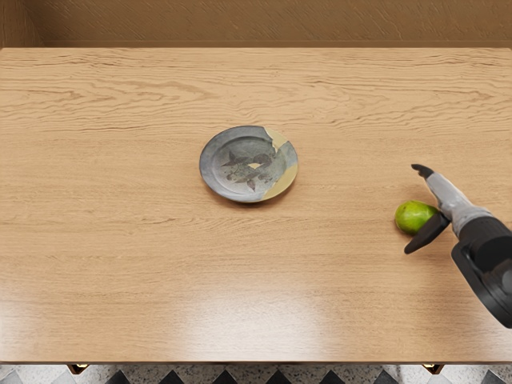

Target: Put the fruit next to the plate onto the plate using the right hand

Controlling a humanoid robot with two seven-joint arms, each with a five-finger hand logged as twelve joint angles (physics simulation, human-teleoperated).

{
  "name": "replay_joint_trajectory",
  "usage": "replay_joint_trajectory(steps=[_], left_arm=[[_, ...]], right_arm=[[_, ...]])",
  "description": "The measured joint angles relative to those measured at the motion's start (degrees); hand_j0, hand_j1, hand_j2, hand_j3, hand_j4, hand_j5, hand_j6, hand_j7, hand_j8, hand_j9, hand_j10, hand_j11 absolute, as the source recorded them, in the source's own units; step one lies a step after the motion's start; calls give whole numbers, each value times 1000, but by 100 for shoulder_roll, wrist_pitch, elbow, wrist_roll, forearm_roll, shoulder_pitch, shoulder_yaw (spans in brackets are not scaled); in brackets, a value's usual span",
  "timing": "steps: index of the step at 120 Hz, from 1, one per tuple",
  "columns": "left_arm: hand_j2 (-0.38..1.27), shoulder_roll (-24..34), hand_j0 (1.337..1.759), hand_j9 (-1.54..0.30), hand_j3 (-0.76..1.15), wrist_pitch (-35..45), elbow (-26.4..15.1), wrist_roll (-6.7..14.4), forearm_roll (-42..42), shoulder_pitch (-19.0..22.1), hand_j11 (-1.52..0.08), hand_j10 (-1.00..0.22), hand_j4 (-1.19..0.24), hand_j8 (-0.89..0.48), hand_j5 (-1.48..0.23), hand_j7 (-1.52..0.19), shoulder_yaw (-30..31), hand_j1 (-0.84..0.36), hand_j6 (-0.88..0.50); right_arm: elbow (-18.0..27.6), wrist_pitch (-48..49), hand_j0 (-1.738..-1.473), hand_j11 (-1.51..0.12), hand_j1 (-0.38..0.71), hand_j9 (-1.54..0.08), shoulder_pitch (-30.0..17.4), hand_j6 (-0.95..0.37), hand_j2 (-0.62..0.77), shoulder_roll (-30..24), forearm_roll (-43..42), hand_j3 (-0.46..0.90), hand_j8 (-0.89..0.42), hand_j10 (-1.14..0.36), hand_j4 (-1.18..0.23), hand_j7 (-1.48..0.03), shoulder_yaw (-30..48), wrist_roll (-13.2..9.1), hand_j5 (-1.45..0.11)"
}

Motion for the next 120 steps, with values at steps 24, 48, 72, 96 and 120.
replay_joint_trajectory(steps=[24, 48, 72, 96, 120], left_arm=[[3, 0, 1658, -23, 0, 0, 0, 0, 0, 0, -23, -17, -17, -17, -23, -23, 0, 328, -17], [3, 0, 1658, -23, 0, -1, 0, 0, 0, -8, -23, -17, -17, -17, -23, -23, 0, 328, -17], [3, 0, 1658, -23, 0, 0, 0, 0, 0, -5, -23, -17, -17, -17, -23, -23, -1, 328, -17], [3, 0, 1658, -23, 0, 0, 0, 0, 1, -1, -23, -17, -17, -17, -23, -23, -1, 328, -17], [3, 0, 1658, -23, 0, 0, 0, 0, 0, -1, -23, -17, -17, -17, -23, -23, -1, 328, -17]], right_arm=[[0, -94, -1658, -332, -45, -332, -80, -261, -47, 17, -49, 0, -260, -259, -259, -332, 10, 0, -333], [0, -127, -1658, -482, 93, -482, -188, -375, -70, 9, -54, 0, -375, -374, -374, -482, 15, 0, -482], [0, -125, -1656, -678, 191, -678, -217, -396, 3, 13, -63, 0, -390, -510, -507, -666, 23, -1, -682], [1, -113, -1652, -883, 232, -883, -187, -355, 184, 25, -49, 0, -338, -545, -582, -860, 60, -6, -887], [2, -98, -1650, -982, 235, -981, 241, -300, 177, 123, -3, 0, -284, -495, -525, -948, 93, -9, -986]])
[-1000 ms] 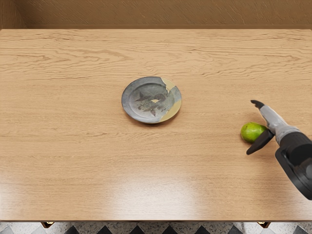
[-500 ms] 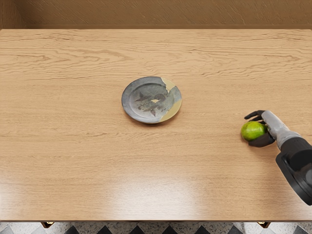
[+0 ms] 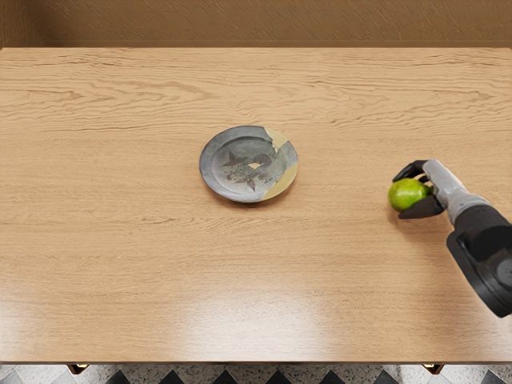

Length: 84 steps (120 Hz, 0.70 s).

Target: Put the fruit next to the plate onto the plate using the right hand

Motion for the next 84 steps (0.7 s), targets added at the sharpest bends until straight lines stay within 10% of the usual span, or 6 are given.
replay_joint_trajectory(steps=[84], left_arm=[[3, 0, 1658, -23, 0, 1, 0, 0, -1, 1, -23, -17, -17, -17, -23, -23, 1, 328, -17]], right_arm=[[-536, 11, -1650, -1028, 233, -1024, 1380, -273, 170, 2545, 384, 0, -247, -481, -485, -993, 141, 3, -1058]])
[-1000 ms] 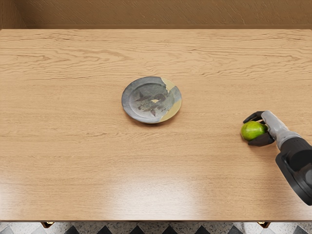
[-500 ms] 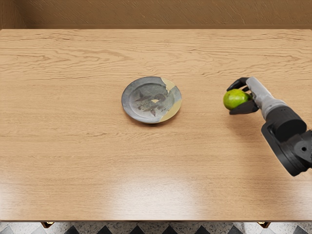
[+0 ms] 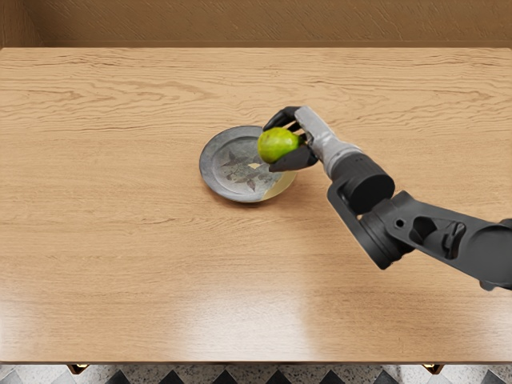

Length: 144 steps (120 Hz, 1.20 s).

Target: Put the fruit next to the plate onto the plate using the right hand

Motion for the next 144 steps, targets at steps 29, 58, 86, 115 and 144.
replay_joint_trajectory(steps=[29, 58, 86, 115, 144], left_arm=[[3, 0, 1658, -23, 0, 0, 0, 0, 0, 0, -23, -17, -17, -17, -23, -23, 0, 328, -17], [3, 0, 1658, -23, 0, -2, 0, 0, 0, 1, -23, -17, -17, -17, -23, -23, 1, 328, -17], [3, 0, 1658, -23, 0, 1, 0, 0, 1, 65, -23, -17, -17, -17, -23, -23, 1, 328, -17], [3, 0, 1658, -23, 0, 1, 0, 0, 0, 145, -23, -17, -17, -17, -23, -23, 0, 328, -17], [3, 0, 1658, -23, 0, 2, 0, 0, 0, 141, -23, -17, -17, -17, -23, -23, 0, 328, -17]], right_arm=[[-250, -27, -1653, -635, 24, -632, -16, -185, 108, 496, -20, 0, -171, -316, -321, -616, -16, 4, -656], [-272, 2515, -1657, -194, -235, -194, -500, -57, 34, -319, 1839, 0, -53, -97, -99, -189, 1668, 6, -201], [-292, 6171, -1658, -62, -313, -62, -2714, -18, 11, -647, 3747, 0, -17, -31, -32, -60, 4801, 6, -64], [-749, 6878, -1658, -19, -338, -19, -4513, -5, 4, -665, 4829, 0, -5, -9, -9, -18, 6827, 6, -20], [-1128, 6948, -1658, -6, -346, -6, -5044, -1, 2, -725, 5198, 0, -1, -2, -2, -6, 7617, 6, -6]])
